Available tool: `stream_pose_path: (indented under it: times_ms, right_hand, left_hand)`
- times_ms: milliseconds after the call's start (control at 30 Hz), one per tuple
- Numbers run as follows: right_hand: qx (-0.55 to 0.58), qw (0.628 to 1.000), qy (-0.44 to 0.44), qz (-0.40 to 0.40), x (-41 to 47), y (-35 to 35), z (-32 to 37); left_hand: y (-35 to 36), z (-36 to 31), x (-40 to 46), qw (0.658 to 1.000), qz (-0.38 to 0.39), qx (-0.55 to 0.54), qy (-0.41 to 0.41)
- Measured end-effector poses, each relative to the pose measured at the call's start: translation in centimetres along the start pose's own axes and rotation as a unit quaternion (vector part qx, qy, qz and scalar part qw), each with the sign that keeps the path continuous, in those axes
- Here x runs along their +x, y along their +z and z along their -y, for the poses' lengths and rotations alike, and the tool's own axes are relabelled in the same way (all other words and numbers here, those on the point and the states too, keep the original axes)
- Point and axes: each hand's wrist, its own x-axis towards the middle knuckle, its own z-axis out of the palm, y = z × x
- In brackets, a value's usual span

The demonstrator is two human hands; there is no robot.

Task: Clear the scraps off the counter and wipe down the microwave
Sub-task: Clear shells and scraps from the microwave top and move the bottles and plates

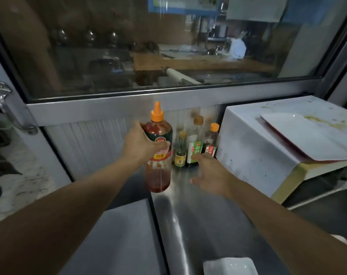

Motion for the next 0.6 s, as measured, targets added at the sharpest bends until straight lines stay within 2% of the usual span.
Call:
stream_pose_path:
  times_ms: [300, 600]
  right_hand:
    - [-0.004, 1.0, 0.028, -0.006, 3.4, 2.8, -1.9]
    - [0.008, 0.999, 0.04, -0.002, 5.7, 4.0, -4.0]
  left_hand:
    - [4.8, 3.9, 5.0, 1.0, -0.006, -0.019, -0.019]
    - [7.2, 4.7, 6.9, 1.0, -0.017, -0.019, -0.018]
